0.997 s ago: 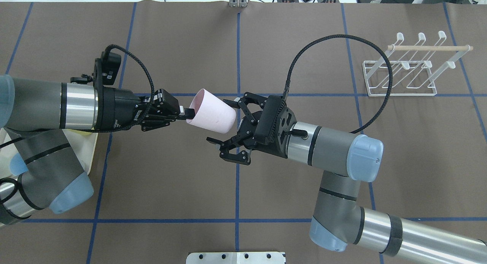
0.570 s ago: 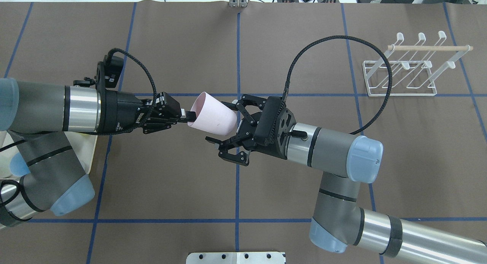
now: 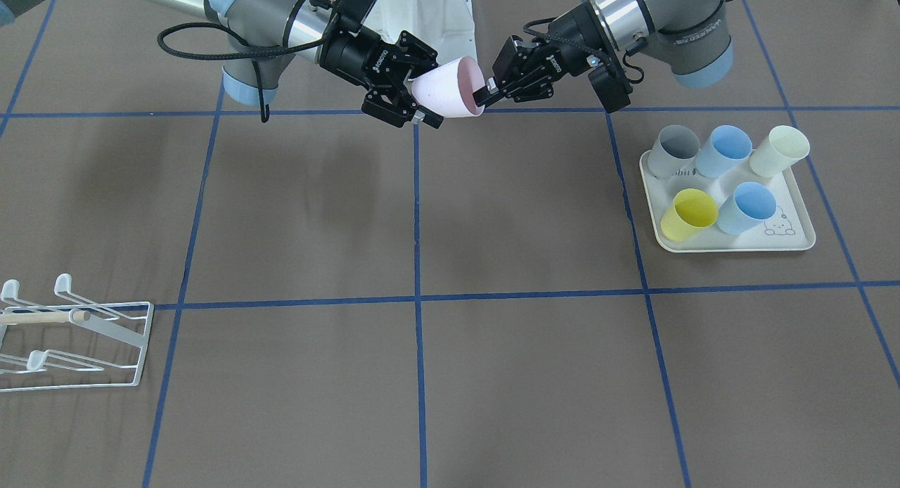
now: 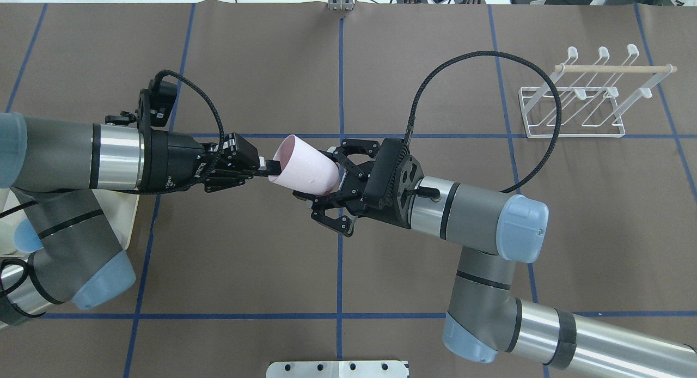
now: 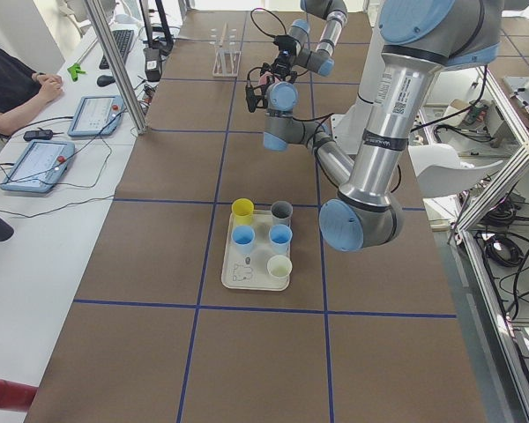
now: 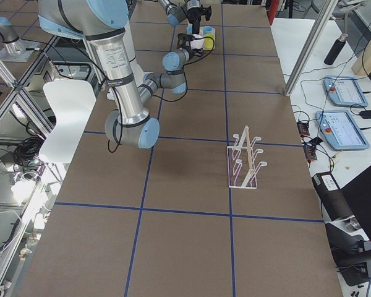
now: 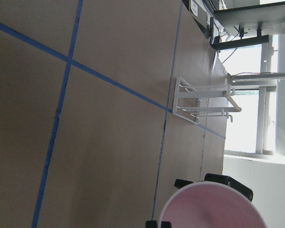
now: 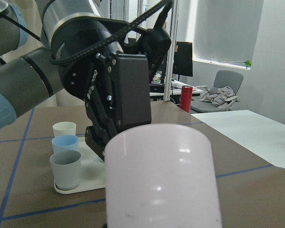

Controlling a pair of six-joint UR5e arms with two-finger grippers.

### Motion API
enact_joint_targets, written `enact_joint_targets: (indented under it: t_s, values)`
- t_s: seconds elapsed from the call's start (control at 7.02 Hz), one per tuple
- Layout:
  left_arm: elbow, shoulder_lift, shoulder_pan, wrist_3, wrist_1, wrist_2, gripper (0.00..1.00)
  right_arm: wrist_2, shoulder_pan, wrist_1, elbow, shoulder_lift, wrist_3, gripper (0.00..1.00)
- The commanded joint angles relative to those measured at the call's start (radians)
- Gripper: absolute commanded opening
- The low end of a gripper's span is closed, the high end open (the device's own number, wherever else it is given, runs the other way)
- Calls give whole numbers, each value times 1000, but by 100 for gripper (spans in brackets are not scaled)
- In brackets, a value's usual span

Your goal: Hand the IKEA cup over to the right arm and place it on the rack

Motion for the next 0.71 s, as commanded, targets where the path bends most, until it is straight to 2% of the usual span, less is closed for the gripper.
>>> enact_joint_targets:
  t_s: [0.0, 0.14, 0.28, 0.57]
  values:
    - [-6, 1, -2, 2, -1, 0, 58, 0, -1, -1, 12, -1, 0, 57]
    - [-15, 5, -11, 10, -1, 0, 100, 2, -1, -1, 14, -2, 0, 57]
    - [-17, 5, -16, 36, -1, -2, 100, 0, 0, -2, 12, -6, 0, 57]
    - [-18, 26, -95, 82, 11, -67, 100, -1, 19, -37, 30, -12, -6, 45]
